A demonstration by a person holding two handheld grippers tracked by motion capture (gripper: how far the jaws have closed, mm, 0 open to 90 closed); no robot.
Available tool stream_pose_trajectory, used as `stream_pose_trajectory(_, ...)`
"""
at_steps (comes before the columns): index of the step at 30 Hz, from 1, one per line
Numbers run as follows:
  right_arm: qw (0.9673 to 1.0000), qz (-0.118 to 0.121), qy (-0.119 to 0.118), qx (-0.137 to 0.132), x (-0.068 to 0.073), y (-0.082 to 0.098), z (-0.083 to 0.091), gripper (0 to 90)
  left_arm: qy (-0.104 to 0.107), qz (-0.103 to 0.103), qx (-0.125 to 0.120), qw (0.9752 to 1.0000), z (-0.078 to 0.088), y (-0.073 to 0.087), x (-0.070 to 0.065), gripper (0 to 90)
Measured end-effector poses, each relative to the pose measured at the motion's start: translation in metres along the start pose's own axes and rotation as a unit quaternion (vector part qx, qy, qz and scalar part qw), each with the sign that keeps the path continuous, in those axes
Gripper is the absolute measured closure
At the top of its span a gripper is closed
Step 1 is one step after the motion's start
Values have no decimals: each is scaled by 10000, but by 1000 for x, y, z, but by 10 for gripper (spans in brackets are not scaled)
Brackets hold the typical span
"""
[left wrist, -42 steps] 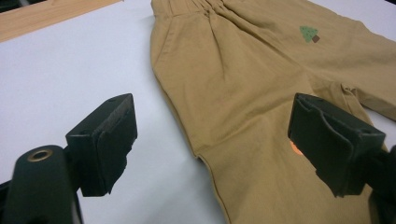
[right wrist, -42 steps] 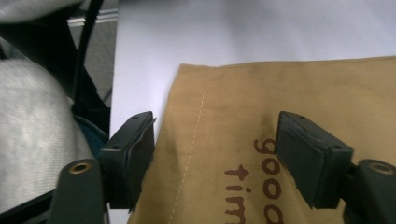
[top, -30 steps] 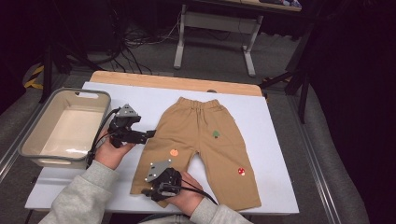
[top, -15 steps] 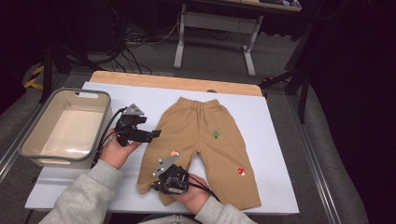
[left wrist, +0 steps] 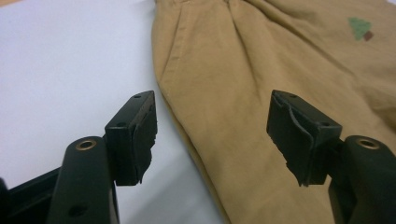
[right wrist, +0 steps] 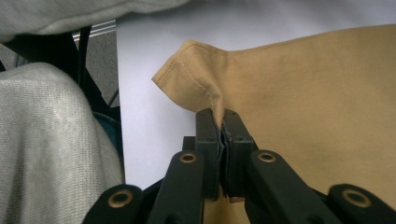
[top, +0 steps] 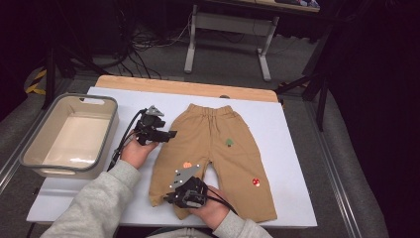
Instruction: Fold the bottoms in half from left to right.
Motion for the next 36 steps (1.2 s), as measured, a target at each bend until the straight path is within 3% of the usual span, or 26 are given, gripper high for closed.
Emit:
stream_pose_trajectory(1,9999,113,27,8,-2,1,1,876,7,55,33,10000,-3,0,0,343)
stream_pose_trajectory(4,10000,-13,8,-23,0,1,2,876,-72,42,83,9999,-11,-1,4,348)
stream_pose_trajectory(6,10000,40,25,-37,-2,3,3,876,-155,37,116,9998,-17,-1,7,344)
stream_pose_trajectory(12,9999,-65,20,-130,0,4,6,872,-126,491,119,9986,-28,5,18,410)
stream_pose_trajectory(14,9999,-41,28,-119,0,4,6,870,-102,535,83,9985,-27,5,19,436)
stream_pose_trajectory(22,9999,-36,18,-134,0,5,6,865,-68,425,101,9990,-29,5,18,533)
stream_pose_trajectory(24,9999,-40,8,-140,0,6,6,863,0,543,69,9985,-30,6,16,573)
stream_pose_trajectory(29,9999,-58,-6,-131,-1,6,6,860,154,520,133,9984,-32,6,12,823)
stream_pose_trajectory(31,9999,-58,6,-158,-1,7,6,861,94,428,129,9990,-32,5,11,844)
stream_pose_trajectory(36,9996,-73,30,-255,-2,6,10,861,25,441,26,9990,-25,2,11,856)
Point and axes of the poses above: each handheld gripper's, and its own axes: z roughly backward along the jaws, y roughly out of its underside, x roughly to its left, the point moved 2 cm from there along -z, roughly forward along the jaws, and after that the axes turned 10 degrees about y, right-handed, at the moved point
